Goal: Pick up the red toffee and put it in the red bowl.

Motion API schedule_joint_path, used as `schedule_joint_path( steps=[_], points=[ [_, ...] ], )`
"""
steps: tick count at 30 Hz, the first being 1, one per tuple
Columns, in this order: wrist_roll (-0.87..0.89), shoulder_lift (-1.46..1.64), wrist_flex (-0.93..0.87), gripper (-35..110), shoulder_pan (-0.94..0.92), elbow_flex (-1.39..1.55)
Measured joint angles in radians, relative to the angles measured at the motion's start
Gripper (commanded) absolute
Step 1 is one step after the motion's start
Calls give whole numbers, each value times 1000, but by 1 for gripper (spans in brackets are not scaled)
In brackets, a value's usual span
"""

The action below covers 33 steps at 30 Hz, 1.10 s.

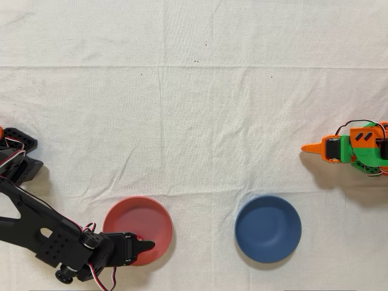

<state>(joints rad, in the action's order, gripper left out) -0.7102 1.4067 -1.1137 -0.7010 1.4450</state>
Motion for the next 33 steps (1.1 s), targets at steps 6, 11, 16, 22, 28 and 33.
schedule_joint_path(
  steps=[6, 11, 16, 22, 28, 33],
  points=[
    [6, 0, -37, 29, -12, -21],
    [35, 18, -106, 9, -8, -77],
    [169, 81, -138, 1, -3, -84],
    [278, 276, -92, 1, 54, 28],
    [344, 561, 104, 1, 161, 310],
    [360, 758, 233, 1, 250, 509]
  ],
)
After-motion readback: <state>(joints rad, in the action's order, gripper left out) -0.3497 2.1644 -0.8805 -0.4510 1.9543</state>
